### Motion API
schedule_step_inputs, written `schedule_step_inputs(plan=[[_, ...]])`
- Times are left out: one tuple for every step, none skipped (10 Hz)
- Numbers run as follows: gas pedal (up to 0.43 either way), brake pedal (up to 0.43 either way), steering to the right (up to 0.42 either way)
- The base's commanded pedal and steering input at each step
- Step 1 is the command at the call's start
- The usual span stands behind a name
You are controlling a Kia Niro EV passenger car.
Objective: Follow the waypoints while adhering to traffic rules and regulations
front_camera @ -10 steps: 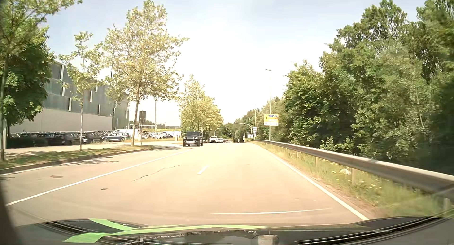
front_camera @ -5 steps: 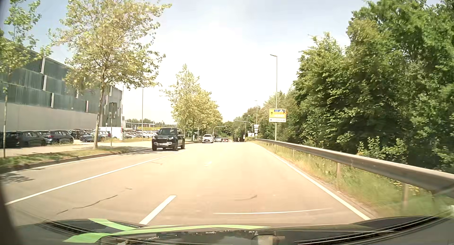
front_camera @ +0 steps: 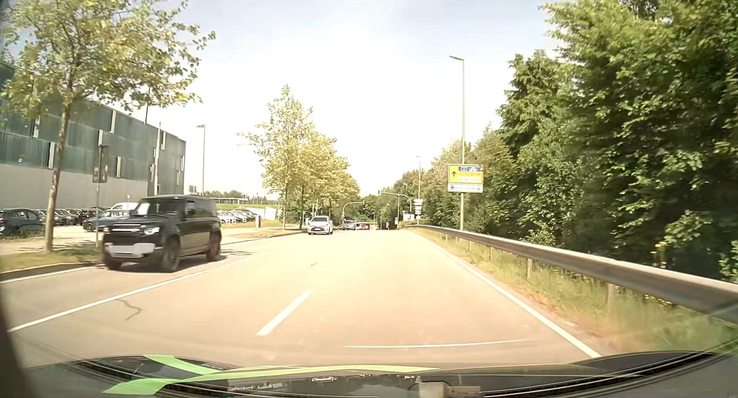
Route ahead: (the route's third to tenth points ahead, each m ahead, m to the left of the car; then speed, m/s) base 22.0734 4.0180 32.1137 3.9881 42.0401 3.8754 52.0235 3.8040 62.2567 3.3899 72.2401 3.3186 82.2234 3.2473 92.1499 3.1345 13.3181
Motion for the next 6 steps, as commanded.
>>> schedule_step_inputs(plan=[[0.020,0.000,0.001],[0.020,0.000,0.001],[0.020,0.000,0.001],[0.020,0.000,0.001],[0.020,0.000,0.001],[0.020,0.000,0.001]])
